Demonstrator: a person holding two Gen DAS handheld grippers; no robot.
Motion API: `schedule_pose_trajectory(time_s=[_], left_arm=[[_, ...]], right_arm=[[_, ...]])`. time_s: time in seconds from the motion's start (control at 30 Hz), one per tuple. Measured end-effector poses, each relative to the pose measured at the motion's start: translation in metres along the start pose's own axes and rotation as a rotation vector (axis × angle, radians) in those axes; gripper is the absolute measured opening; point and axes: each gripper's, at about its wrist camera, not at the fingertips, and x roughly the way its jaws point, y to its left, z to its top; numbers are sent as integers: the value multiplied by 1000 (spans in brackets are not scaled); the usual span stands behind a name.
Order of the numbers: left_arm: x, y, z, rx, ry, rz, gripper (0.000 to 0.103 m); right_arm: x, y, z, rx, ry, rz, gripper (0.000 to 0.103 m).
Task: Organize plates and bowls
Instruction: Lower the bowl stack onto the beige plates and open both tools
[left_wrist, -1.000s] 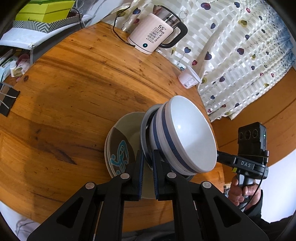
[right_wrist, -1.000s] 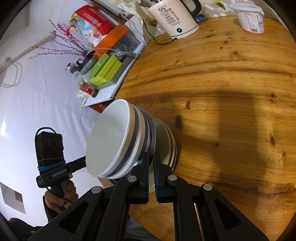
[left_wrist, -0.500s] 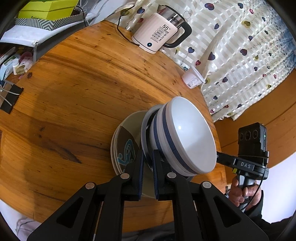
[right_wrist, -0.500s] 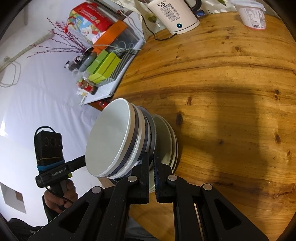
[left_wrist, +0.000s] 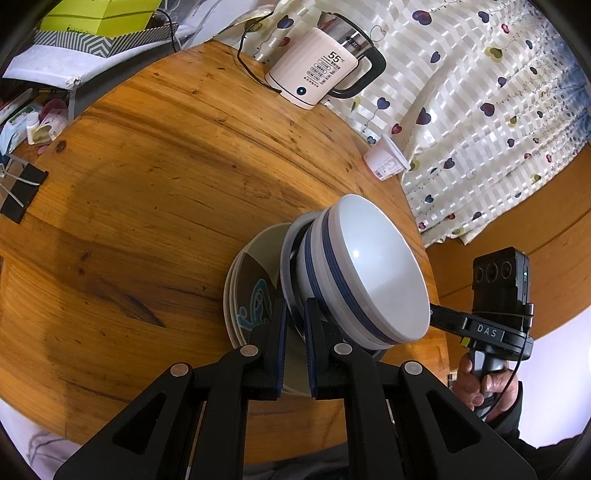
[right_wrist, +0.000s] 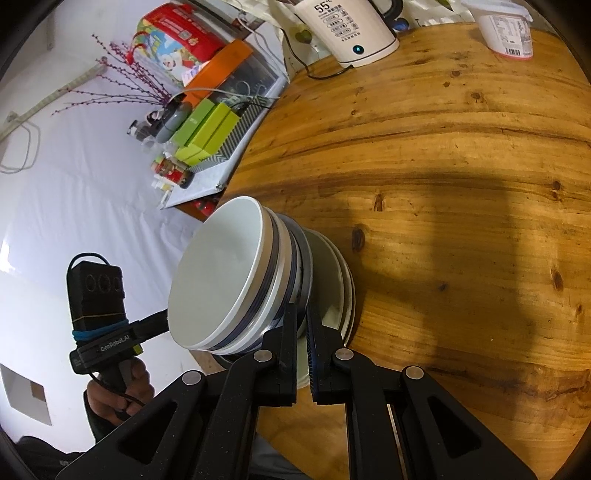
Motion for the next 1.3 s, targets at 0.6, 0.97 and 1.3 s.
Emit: schedule_pose_trajectory(time_s=[0.6,0.97,1.3], left_arm=[[-5,-1,-11,-10,-41,8,9],[-22,-24,-23,35,-103,10,11],[-32,-53,-40,131,-151,109,37]], right_arm=[[-19,-13,-13,100,-30,201,8],[-53,-12,-27,153,-96,574,8],[-70,8,-42,29,-110,429,33]])
